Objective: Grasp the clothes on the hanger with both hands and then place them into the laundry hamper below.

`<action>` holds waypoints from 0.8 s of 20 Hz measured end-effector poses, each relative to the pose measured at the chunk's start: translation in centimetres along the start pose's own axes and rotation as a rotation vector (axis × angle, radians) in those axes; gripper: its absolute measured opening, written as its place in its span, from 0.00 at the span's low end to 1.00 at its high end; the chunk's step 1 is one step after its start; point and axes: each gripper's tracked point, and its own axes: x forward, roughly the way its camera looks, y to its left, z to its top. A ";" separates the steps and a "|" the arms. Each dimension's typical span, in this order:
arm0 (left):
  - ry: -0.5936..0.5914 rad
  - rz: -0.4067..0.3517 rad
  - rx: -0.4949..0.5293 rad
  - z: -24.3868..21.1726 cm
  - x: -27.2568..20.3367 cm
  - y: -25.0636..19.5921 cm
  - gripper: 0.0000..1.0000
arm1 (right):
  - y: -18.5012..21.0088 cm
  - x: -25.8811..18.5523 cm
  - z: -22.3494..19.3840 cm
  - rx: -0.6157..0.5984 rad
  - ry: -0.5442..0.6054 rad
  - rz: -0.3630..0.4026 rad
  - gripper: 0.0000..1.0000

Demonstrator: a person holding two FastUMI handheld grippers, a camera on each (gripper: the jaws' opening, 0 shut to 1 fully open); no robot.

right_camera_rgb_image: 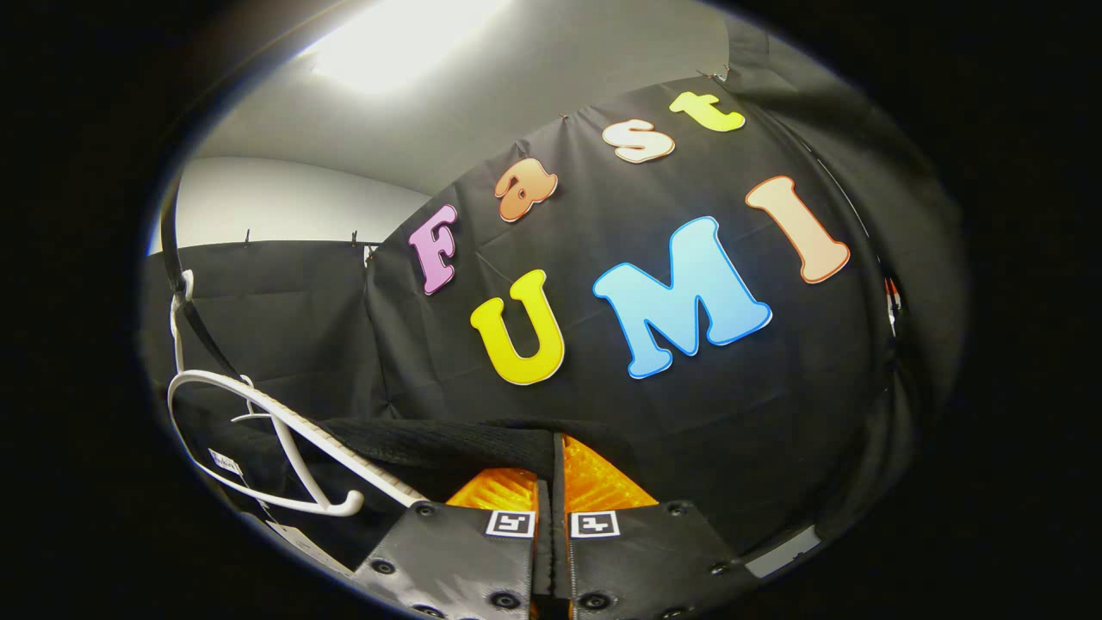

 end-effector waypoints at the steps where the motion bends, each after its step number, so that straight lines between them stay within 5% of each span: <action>1: 0.005 0.002 0.008 -0.2 0.3 0.7 0.01 | 0.0 -0.1 -0.3 -0.016 -0.001 -0.002 0.03; 16: 0.242 0.089 0.001 -12.1 -0.2 4.2 0.01 | -3.5 -3.0 -7.7 -0.052 0.157 -0.060 0.01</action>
